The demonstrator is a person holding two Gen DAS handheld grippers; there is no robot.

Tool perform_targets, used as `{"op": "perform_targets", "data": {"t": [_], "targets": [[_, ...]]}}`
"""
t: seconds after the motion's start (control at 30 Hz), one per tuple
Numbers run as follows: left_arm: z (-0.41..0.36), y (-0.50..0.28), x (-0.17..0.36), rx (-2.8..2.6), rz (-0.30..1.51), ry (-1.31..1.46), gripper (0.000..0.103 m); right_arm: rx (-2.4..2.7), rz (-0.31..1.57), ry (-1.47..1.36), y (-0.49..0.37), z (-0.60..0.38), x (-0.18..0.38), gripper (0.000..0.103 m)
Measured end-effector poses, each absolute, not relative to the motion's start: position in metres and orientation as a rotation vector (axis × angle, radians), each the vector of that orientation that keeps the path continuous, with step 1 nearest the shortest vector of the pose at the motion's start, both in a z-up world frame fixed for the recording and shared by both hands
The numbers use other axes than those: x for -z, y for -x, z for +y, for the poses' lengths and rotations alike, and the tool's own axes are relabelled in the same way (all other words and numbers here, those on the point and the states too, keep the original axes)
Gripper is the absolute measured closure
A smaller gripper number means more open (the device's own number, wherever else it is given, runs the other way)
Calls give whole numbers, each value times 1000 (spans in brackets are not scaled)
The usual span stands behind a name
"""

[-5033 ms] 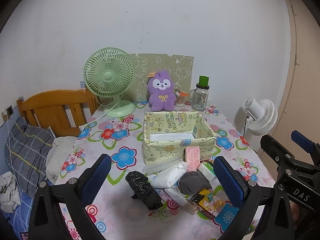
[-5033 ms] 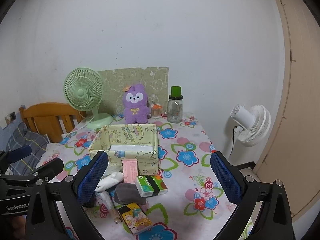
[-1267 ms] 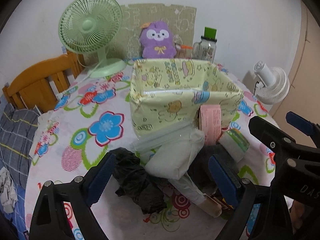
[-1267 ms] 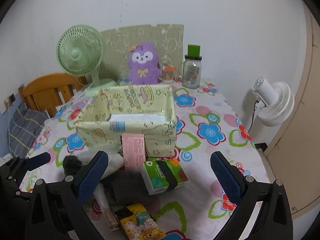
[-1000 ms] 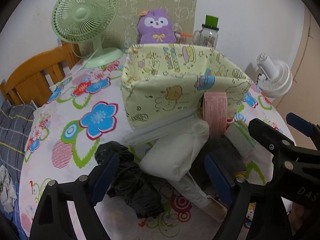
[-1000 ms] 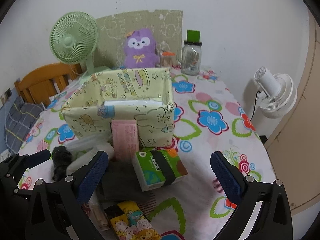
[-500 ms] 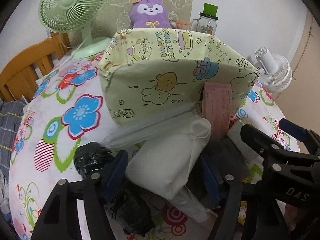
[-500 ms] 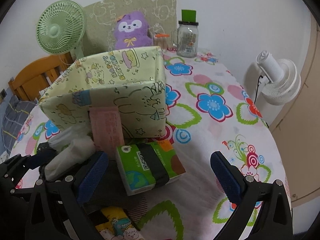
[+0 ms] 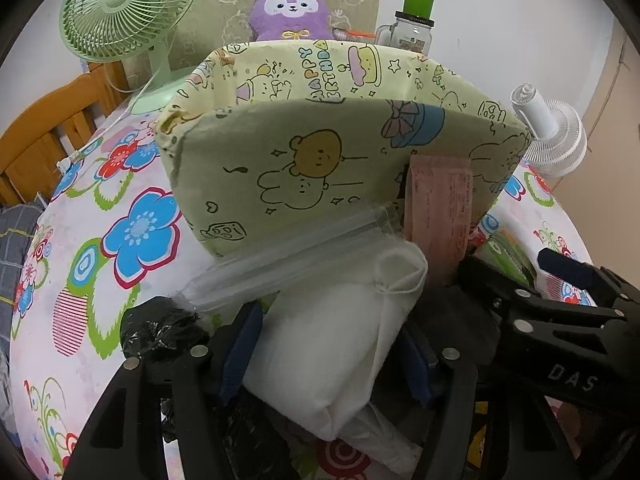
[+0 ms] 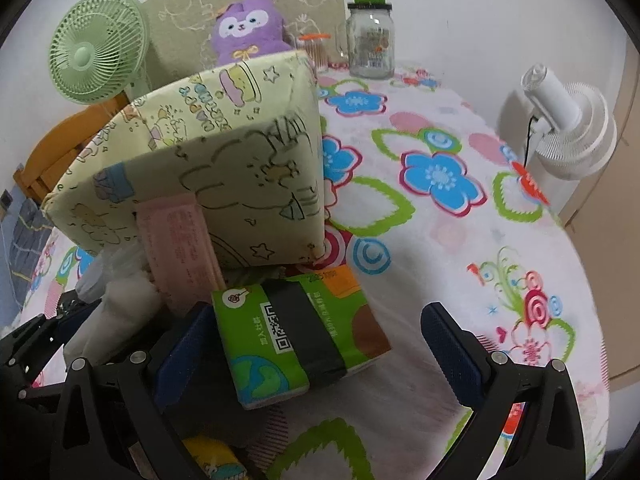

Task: Organize soft objects
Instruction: 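Grasp the white cloth bundle with the left gripper while the right gripper grasps the green tissue pack, then lift the white bundle with the left gripper while the right gripper carries the green pack over the box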

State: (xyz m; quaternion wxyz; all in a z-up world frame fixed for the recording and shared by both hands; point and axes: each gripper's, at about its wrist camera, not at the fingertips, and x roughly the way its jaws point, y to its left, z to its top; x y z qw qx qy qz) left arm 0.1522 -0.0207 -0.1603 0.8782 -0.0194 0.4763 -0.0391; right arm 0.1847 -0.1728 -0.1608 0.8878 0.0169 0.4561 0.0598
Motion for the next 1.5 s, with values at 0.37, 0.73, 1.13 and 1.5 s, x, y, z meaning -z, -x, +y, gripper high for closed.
{"op": "perform_targets", "data": {"t": [0.37, 0.73, 1.13, 1.5], "targets": [[-31, -152, 160, 124, 995, 28, 72, -165, 962, -74, -189, -172, 167, 17], [-39, -142, 148, 133, 968, 9, 81, -159, 885, -29, -170, -167, 145, 18], [-38, -125, 131, 126, 914, 16, 85, -159, 826, -7, -145, -162, 124, 18], [-37, -103, 112, 120, 856, 18, 85, -163, 749, 28, -118, -156, 97, 18]]}}
